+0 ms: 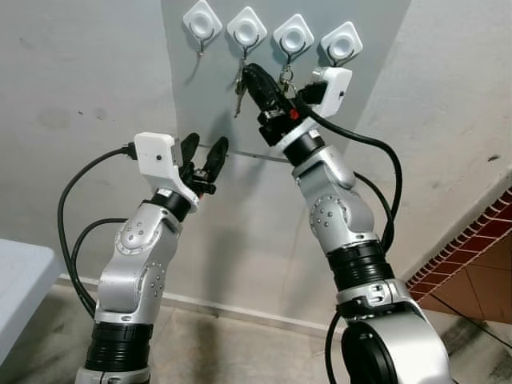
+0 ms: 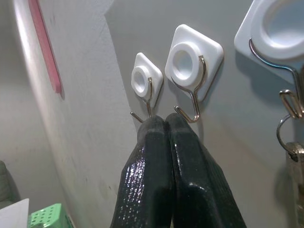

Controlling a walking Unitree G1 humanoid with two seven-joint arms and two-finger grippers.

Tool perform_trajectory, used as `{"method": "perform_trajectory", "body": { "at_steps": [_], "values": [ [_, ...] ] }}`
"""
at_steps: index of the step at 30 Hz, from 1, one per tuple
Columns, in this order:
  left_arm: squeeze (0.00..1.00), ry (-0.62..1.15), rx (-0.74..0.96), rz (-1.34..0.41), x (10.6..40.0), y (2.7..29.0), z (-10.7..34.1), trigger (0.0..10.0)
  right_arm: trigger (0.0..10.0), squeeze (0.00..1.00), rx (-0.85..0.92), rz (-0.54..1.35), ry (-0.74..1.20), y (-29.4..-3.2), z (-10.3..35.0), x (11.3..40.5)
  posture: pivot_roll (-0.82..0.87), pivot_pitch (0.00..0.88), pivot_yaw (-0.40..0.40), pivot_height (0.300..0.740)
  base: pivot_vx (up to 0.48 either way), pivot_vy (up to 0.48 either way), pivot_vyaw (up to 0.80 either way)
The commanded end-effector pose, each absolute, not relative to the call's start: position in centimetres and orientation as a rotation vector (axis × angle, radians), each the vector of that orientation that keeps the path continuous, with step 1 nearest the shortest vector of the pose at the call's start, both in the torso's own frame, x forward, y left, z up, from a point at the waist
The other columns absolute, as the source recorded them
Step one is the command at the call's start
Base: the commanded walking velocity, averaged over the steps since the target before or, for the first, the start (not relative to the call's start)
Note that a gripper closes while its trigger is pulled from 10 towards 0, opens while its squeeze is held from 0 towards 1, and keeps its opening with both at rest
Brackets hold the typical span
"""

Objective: Hang keys on a hook

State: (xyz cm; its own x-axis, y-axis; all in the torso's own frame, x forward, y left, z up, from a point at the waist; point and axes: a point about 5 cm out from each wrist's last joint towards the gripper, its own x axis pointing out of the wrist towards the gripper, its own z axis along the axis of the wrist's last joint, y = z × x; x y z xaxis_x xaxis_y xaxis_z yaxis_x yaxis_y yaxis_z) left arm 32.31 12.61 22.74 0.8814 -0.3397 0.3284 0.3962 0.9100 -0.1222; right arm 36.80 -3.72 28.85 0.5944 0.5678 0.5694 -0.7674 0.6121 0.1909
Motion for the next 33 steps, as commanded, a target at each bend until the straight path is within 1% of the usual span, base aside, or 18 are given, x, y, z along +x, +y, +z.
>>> {"method": "perform_trajectory", "body": {
  "at_steps": [1, 15, 25, 33],
  "values": [
    [0.00, -0.321, -0.194, -0.397, 32.1, 12.3, 23.2, 10.0, 10.0, 0.00, 0.460, 0.832, -0.521, -3.5, 30.0, 36.8, 0.10, 0.098, -0.089, 0.740, 0.000, 0.000, 0.00],
    [0.00, -0.317, -0.210, -0.393, 31.9, 12.4, 23.1, 10.0, 10.0, 0.00, 0.539, 0.828, -0.523, -3.3, 31.1, 37.1, 0.10, 0.105, -0.091, 0.740, 0.000, 0.000, 0.00],
    [0.00, -0.317, -0.218, -0.392, 31.9, 12.3, 23.2, 10.0, 10.0, 0.00, 0.565, 0.804, -0.506, -3.4, 31.3, 37.5, 0.09, 0.109, -0.093, 0.740, 0.000, 0.000, 0.00],
    [0.00, -0.317, -0.228, -0.386, 31.9, 12.4, 23.2, 10.0, 10.0, 0.00, 0.617, 0.754, -0.418, -3.4, 30.9, 38.0, 0.09, 0.114, -0.095, 0.740, 0.000, 0.000, 0.00]
  ]
}}
